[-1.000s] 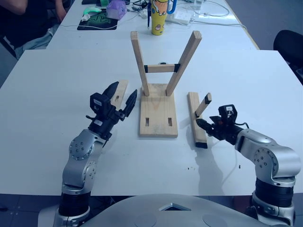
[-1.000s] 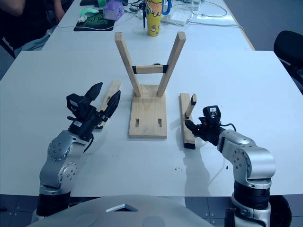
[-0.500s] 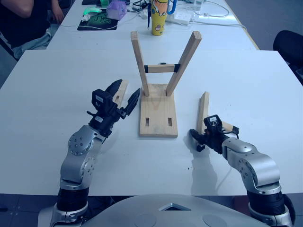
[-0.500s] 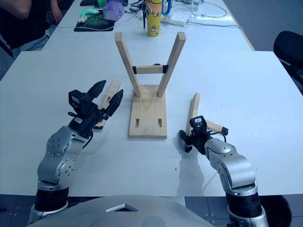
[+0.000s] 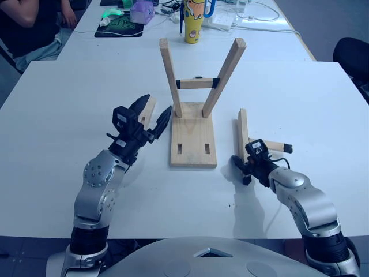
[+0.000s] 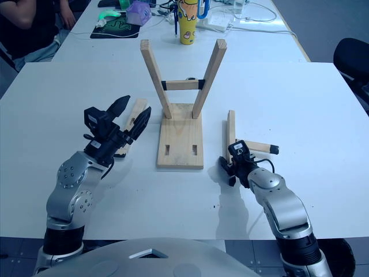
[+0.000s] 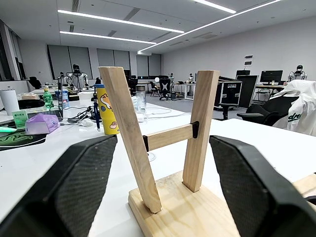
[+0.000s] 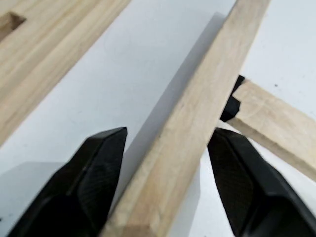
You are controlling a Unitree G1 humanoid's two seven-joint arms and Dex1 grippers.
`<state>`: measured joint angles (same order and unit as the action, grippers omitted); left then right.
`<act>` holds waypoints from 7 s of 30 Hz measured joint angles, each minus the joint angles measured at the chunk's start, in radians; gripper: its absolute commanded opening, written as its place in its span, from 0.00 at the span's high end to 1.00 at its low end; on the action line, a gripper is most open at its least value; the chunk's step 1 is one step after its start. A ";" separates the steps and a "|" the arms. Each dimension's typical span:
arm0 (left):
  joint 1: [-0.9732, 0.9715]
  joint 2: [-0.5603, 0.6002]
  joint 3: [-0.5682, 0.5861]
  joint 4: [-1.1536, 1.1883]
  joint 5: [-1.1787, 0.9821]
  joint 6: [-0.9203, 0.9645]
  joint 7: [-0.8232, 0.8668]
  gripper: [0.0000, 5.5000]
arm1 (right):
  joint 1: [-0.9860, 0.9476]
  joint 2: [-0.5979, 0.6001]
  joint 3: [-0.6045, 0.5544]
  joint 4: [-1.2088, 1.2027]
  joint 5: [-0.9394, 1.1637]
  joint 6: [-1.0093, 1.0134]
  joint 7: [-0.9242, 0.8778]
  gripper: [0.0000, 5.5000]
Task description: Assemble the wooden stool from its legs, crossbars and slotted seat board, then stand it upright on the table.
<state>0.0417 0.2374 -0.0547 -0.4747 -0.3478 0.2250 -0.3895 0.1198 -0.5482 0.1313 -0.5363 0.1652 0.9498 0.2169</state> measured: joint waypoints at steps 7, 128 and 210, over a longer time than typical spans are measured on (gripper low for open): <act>-0.003 -0.033 0.046 0.000 -0.149 0.140 0.025 0.37 | 0.036 -0.094 0.000 0.063 -0.089 -0.168 0.031 0.51; -0.238 0.026 0.172 0.213 -1.108 0.642 0.207 0.02 | 0.171 0.102 -0.151 0.027 -0.011 -1.019 0.348 0.81; -0.429 0.419 0.143 0.150 -0.562 0.517 -0.401 0.62 | -0.070 -0.020 0.102 0.490 -0.497 -1.331 0.296 0.44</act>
<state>-0.3873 0.6565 0.0887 -0.3248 -0.9100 0.7416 -0.7904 0.0494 -0.5685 0.2333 -0.0462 -0.3320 -0.3815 0.5134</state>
